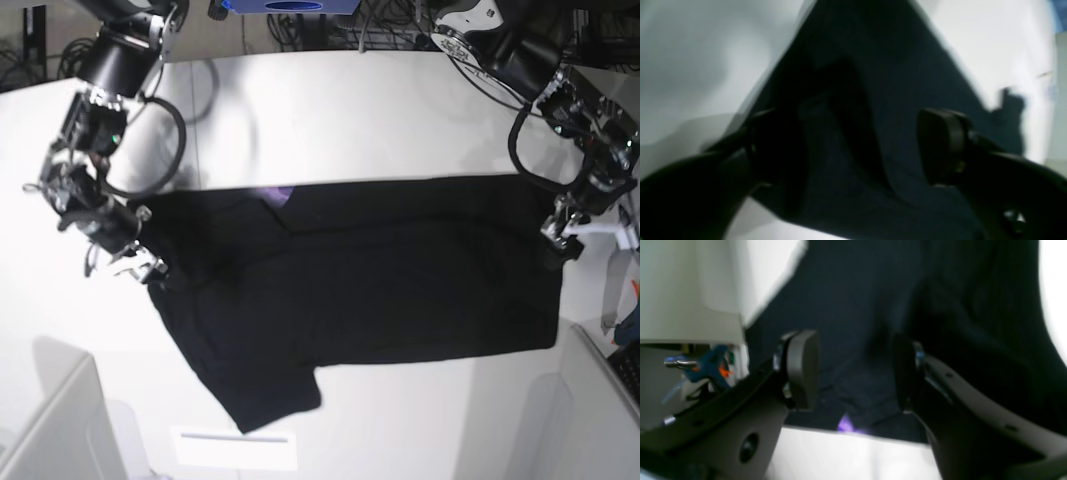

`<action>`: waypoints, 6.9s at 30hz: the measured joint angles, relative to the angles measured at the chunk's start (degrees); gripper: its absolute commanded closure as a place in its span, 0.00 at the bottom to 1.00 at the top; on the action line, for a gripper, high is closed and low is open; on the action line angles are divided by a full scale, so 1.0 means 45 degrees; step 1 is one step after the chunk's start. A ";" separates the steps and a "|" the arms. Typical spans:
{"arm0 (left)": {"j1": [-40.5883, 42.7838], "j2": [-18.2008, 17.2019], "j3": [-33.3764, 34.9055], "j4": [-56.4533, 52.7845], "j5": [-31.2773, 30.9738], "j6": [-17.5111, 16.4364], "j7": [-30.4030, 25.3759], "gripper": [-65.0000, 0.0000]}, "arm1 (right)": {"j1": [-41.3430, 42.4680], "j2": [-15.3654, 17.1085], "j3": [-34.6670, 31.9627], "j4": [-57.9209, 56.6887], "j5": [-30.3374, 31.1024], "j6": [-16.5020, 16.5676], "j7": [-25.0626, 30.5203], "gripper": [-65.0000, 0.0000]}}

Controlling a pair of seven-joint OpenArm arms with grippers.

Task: Fold the T-shirt properly
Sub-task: 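Pull the held shoulders further, folding the shirt body over itself, then release the shoulders and move both grippers to the hem corners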

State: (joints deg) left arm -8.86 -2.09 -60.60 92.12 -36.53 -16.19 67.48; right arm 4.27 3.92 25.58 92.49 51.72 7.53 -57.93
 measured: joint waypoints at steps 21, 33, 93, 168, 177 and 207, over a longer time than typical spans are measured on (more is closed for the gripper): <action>0.3458 0.0083 0.0495 -0.0729 -0.0957 0.0121 -0.1914 0.26 | -0.4342 -0.2341 0.3517 0.2263 -0.0068 0.0117 0.1044 0.36; 0.2628 0.0141 0.0588 -0.1821 -0.1209 0.0029 -0.2817 0.27 | -0.1914 -0.2035 0.3565 -0.1928 -0.2030 0.0238 0.2667 0.37; 0.8097 -0.0282 0.1545 -0.0126 -0.1491 -0.0073 -0.4192 1.00 | -0.8053 -0.1996 0.3599 0.0865 0.0131 0.0223 0.3939 1.00; 0.7548 -0.1083 0.1059 0.3609 -0.1137 -0.0019 -0.3993 0.97 | 0.5459 0.1205 -0.4886 -1.0637 -0.5595 0.0073 0.4643 0.65; 0.7436 -0.1685 0.1127 0.2463 -0.1146 -0.0029 -0.3997 0.96 | 0.5377 0.1001 -0.5935 -1.0700 -0.5581 0.0087 0.5561 0.85; -0.3113 -0.4833 0.7077 -0.9413 0.3755 -0.0058 -0.4308 0.32 | 0.5275 0.1015 -0.5935 -1.0569 -0.5503 0.0102 0.5513 1.00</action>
State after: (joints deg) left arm -22.87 -23.83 -28.75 49.76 -19.64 -16.45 48.10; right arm 28.01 8.49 -1.13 44.93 26.96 7.99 -33.12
